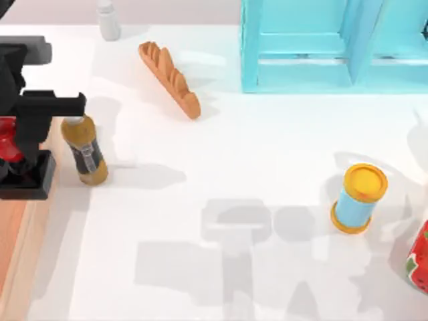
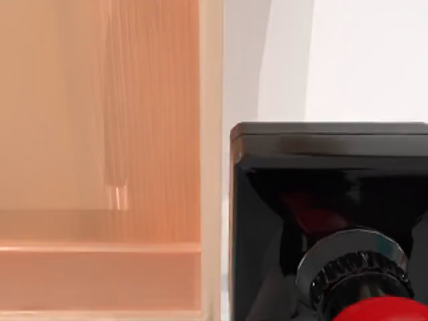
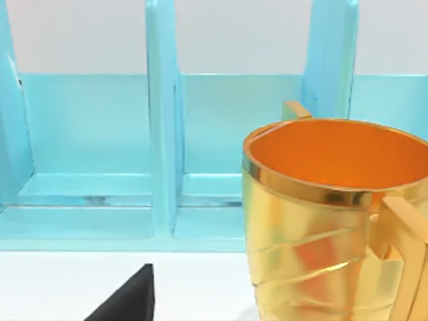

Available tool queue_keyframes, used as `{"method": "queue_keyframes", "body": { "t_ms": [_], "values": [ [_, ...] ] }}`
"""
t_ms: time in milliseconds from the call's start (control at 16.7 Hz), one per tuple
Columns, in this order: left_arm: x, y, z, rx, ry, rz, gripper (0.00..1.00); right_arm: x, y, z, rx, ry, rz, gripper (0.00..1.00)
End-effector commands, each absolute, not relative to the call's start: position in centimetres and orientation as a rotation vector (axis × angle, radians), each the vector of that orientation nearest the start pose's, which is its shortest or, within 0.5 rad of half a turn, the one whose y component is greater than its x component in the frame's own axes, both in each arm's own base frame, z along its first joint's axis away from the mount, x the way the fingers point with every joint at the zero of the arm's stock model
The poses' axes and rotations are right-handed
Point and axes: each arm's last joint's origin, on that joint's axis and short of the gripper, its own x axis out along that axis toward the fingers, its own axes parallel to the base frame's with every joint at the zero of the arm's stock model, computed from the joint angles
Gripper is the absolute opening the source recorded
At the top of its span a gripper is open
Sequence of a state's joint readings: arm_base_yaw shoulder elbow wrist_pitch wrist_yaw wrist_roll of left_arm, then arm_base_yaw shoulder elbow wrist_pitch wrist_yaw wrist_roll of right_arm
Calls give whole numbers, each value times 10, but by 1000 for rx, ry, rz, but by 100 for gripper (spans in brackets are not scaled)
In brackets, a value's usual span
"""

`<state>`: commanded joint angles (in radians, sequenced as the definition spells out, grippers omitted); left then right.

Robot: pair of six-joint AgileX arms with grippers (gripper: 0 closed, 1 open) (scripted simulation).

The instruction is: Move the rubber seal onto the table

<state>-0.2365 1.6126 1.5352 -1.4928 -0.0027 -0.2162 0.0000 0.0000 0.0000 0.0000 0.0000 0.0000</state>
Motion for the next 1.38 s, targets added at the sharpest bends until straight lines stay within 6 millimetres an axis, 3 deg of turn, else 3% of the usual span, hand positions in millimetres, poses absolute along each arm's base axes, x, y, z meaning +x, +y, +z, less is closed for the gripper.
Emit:
{"method": "queue_keyframes", "body": {
  "t_ms": [180,420,660,780,1020,1380],
  "values": [
    [306,-101,289,18,1572,-13,0,106,-1,160,0,0,0,100],
    [338,-178,244,24,1587,-9,0,106,-1,160,0,0,0,100],
    [344,-244,205,21,1576,-12,0,106,-1,160,0,0,0,100],
    [343,-254,200,17,1570,-15,0,106,-1,160,0,0,0,100],
    [343,-252,198,18,1574,-12,0,106,-1,160,0,0,0,100],
    [343,-253,158,15,1566,-16,0,106,-1,160,0,0,0,100]
  ]
}}
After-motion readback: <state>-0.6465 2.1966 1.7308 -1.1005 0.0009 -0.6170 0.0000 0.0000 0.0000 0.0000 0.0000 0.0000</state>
